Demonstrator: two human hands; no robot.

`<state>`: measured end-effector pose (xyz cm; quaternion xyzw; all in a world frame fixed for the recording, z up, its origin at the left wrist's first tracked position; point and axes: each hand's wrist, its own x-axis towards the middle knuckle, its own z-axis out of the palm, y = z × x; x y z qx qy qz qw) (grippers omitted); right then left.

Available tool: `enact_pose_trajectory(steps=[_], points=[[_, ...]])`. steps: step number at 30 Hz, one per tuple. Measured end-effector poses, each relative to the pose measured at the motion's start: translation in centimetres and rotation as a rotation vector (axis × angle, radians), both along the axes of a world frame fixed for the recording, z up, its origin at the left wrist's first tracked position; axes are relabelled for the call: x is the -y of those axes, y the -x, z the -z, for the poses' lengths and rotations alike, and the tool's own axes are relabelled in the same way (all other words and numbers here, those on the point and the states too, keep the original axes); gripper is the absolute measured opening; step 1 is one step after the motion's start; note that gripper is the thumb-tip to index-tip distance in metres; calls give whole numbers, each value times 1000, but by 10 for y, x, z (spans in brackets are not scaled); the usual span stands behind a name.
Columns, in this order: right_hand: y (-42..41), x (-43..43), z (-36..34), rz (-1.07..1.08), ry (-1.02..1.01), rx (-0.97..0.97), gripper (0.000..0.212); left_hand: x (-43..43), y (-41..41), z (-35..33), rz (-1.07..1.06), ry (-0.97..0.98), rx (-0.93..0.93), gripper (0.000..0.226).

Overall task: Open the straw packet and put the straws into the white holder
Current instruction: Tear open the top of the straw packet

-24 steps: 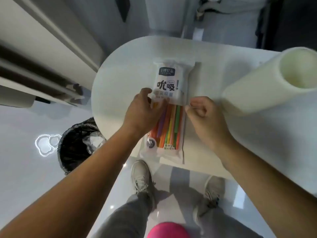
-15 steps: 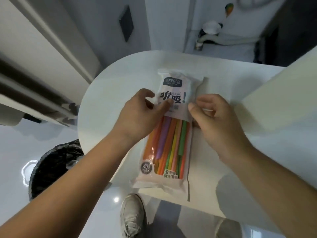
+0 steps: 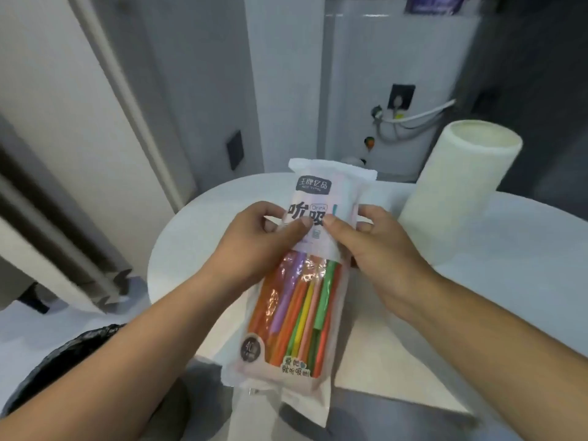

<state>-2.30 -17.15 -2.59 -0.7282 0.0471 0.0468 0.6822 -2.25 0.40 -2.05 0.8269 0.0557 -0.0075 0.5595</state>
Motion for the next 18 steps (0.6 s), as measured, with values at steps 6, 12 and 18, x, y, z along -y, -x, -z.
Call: enact_pose_trajectory(steps=[6,12,18], points=[[54,15,-49,23,-27,100,30,9,57,-42,81,-9,106,37],[111,30,-75,79,-76,229,24,28,106,-70,85,-282,243,60],[122,35,-108,-38,-182,396,38,46,116,-103,25,-180,568,55]])
